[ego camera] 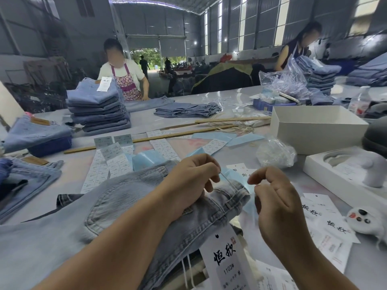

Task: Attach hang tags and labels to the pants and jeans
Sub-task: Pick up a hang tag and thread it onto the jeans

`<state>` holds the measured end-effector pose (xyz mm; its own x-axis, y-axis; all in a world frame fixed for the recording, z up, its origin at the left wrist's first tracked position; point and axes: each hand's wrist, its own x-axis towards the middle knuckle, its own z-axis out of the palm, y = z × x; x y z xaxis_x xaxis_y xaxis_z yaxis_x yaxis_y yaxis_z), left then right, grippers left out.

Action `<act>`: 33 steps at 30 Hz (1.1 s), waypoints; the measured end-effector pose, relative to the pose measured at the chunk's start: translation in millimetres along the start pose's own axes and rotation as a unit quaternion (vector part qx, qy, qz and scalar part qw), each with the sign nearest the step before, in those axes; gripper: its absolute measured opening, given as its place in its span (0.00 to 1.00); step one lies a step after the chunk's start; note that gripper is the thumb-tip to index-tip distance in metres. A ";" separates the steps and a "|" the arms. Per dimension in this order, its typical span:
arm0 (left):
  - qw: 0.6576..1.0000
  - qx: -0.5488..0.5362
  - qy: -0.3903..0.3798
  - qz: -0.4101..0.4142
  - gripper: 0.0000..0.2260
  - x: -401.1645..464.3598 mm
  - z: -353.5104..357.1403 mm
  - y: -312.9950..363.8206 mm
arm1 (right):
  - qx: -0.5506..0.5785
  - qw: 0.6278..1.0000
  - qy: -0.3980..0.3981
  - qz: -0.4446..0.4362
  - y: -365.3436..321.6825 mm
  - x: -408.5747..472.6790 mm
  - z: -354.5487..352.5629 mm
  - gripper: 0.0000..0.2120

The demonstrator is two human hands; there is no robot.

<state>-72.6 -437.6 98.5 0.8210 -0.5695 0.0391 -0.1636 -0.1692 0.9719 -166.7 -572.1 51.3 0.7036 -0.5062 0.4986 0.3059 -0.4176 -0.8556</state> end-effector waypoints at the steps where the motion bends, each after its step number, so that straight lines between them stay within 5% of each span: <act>1: 1.000 -0.005 -0.006 0.004 0.10 -0.5 -0.1 0.3 | 0.007 1.000 -0.015 0.007 0.6 -0.5 0.2 0.09; 12: 0.988 -0.107 -0.076 0.078 0.09 -7.8 -4.7 1.7 | -0.050 0.998 -0.046 -0.011 -4.3 -2.7 1.6 0.14; 19: 0.992 0.060 -0.064 0.090 0.03 -6.9 4.4 -5.3 | -0.127 0.991 -0.030 -0.021 -4.6 1.6 -3.7 0.12; 25: 0.980 0.170 -0.052 0.090 0.06 -5.8 7.4 -5.3 | -0.023 0.995 -0.065 0.071 -2.5 -4.8 -3.2 0.11; 33: 0.985 0.147 -0.042 0.079 0.07 -4.1 7.2 -6.5 | 0.229 0.950 -0.120 0.175 -0.5 1.3 -10.1 0.19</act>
<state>-78.9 -440.0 90.3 0.7266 -0.6695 0.1543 -0.4483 -0.2919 0.8449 -172.4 -580.1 53.8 0.9231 -0.3436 0.1726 0.2335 0.1443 -0.9616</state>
